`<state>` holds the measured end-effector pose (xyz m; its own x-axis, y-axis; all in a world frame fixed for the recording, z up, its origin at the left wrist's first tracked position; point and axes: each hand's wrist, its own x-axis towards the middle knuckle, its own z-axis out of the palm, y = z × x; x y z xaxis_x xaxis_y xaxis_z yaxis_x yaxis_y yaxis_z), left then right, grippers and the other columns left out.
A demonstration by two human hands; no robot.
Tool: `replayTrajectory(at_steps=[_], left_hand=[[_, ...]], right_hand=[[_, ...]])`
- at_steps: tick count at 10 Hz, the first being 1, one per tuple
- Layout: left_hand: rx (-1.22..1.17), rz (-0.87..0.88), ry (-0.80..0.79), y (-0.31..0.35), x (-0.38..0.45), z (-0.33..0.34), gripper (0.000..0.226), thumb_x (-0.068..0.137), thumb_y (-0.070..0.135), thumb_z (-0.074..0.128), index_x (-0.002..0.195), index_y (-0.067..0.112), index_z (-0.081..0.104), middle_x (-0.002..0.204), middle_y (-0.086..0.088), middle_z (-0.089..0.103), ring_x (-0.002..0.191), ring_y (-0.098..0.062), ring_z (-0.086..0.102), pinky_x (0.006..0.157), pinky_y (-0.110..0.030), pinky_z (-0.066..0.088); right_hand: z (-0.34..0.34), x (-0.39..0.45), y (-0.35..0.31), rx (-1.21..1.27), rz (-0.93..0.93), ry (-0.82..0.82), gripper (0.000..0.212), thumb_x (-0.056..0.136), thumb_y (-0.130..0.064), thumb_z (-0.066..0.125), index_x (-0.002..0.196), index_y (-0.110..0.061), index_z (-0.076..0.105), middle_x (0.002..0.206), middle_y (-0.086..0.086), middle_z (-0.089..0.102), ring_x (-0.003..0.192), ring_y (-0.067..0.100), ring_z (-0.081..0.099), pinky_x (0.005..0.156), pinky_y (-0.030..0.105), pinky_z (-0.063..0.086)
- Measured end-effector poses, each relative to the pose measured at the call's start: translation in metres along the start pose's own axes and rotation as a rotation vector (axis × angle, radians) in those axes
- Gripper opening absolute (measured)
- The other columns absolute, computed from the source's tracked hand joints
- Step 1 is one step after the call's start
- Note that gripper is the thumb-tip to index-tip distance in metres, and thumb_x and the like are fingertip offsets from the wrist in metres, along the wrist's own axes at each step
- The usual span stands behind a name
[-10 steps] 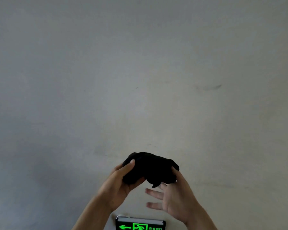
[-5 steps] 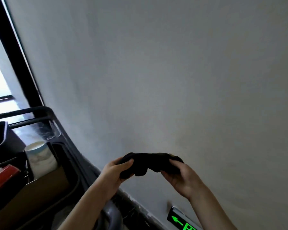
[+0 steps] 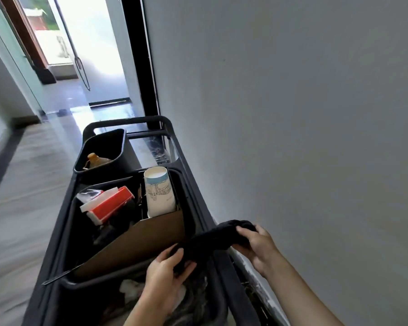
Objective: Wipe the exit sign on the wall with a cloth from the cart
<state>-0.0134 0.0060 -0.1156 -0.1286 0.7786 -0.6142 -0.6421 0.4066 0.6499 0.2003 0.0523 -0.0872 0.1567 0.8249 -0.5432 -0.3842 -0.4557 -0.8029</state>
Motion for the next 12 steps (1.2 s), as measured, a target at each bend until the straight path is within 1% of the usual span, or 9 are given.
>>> replayTrajectory(at_steps=[1, 2, 4, 5, 7, 8, 10, 11, 12], left_hand=[[-0.017, -0.065, 0.133, -0.015, 0.010, -0.020, 0.022, 0.091, -0.003, 0.058, 0.113, -0.001, 0.062, 0.097, -0.019, 0.069, 0.088, -0.033, 0.065, 0.070, -0.041, 0.053], [-0.001, -0.108, 0.179, -0.022, 0.016, -0.019, 0.023, 0.091, -0.004, 0.058, 0.114, 0.001, 0.062, 0.099, -0.018, 0.068, 0.086, -0.032, 0.065, 0.073, -0.040, 0.053], [0.199, -0.077, 0.201, -0.029, 0.026, -0.011, 0.012, 0.086, 0.004, 0.069, 0.098, 0.008, 0.070, 0.091, -0.014, 0.075, 0.083, -0.028, 0.068, 0.071, -0.035, 0.055], [0.275, -0.040, 0.212, -0.029, 0.029, -0.010, 0.015, 0.086, 0.005, 0.070, 0.101, 0.006, 0.070, 0.093, -0.012, 0.073, 0.087, -0.026, 0.066, 0.082, -0.037, 0.052], [0.477, 0.155, 0.213, -0.025, 0.009, -0.008, 0.025, 0.093, 0.007, 0.060, 0.117, 0.002, 0.066, 0.112, -0.011, 0.068, 0.104, -0.022, 0.061, 0.101, -0.035, 0.044], [0.703, 0.371, 0.138, -0.014, -0.018, 0.004, 0.023, 0.095, 0.014, 0.055, 0.114, 0.014, 0.070, 0.111, -0.003, 0.071, 0.105, -0.018, 0.062, 0.100, -0.036, 0.047], [1.063, 0.856, -0.107, 0.011, -0.065, 0.062, 0.031, 0.097, 0.023, 0.053, 0.125, 0.017, 0.063, 0.130, 0.004, 0.061, 0.130, -0.014, 0.044, 0.109, -0.027, 0.033], [1.217, 1.283, -0.203, 0.021, -0.106, 0.121, 0.041, 0.099, 0.032, 0.046, 0.135, 0.015, 0.054, 0.150, -0.002, 0.045, 0.146, -0.022, 0.022, 0.118, -0.040, 0.020], [1.237, 1.493, -0.262, 0.025, -0.133, 0.151, 0.049, 0.096, 0.036, 0.042, 0.138, 0.013, 0.051, 0.154, -0.006, 0.038, 0.149, -0.026, 0.017, 0.120, -0.046, 0.017]], right_hand=[[0.011, 0.020, 0.027, -0.140, 0.013, 0.038, 0.012, 0.089, -0.002, 0.065, 0.098, -0.008, 0.059, 0.094, 0.015, 0.066, 0.084, 0.028, 0.064, 0.061, 0.034, 0.055], [0.012, 0.033, 0.040, -0.202, -0.031, 0.115, 0.013, 0.088, -0.004, 0.066, 0.100, -0.003, 0.062, 0.096, 0.018, 0.067, 0.084, 0.030, 0.063, 0.066, 0.034, 0.050], [0.005, 0.048, 0.046, -0.241, -0.018, 0.231, 0.009, 0.092, -0.009, 0.063, 0.084, -0.013, 0.060, 0.086, 0.011, 0.066, 0.069, 0.020, 0.059, 0.057, 0.028, 0.043], [0.003, 0.045, 0.047, -0.251, 0.014, 0.197, 0.005, 0.093, -0.013, 0.063, 0.088, -0.013, 0.061, 0.082, 0.006, 0.067, 0.068, 0.017, 0.061, 0.055, 0.028, 0.044], [-0.003, 0.028, 0.046, -0.359, -0.032, 0.267, 0.042, 0.093, -0.025, 0.060, 0.132, -0.007, 0.055, 0.123, 0.013, 0.064, 0.104, 0.026, 0.061, 0.084, 0.035, 0.047], [-0.003, -0.001, 0.030, -0.561, -0.186, 0.270, 0.056, 0.095, -0.037, 0.054, 0.145, -0.014, 0.044, 0.148, 0.007, 0.050, 0.133, 0.026, 0.049, 0.103, 0.036, 0.039], [-0.018, -0.068, -0.013, -0.855, -0.561, 0.295, 0.061, 0.098, -0.046, 0.046, 0.152, -0.020, 0.034, 0.161, 0.001, 0.031, 0.149, 0.018, 0.024, 0.120, 0.036, 0.021], [-0.056, -0.127, -0.059, -1.063, -0.809, 0.477, 0.065, 0.098, -0.054, 0.036, 0.155, -0.028, 0.022, 0.167, -0.005, 0.012, 0.154, 0.014, 0.001, 0.124, 0.038, 0.005], [-0.082, -0.170, -0.083, -1.161, -0.940, 0.668, 0.068, 0.096, -0.060, 0.028, 0.156, -0.031, 0.017, 0.168, -0.008, 0.005, 0.153, 0.012, -0.007, 0.123, 0.039, -0.002]])
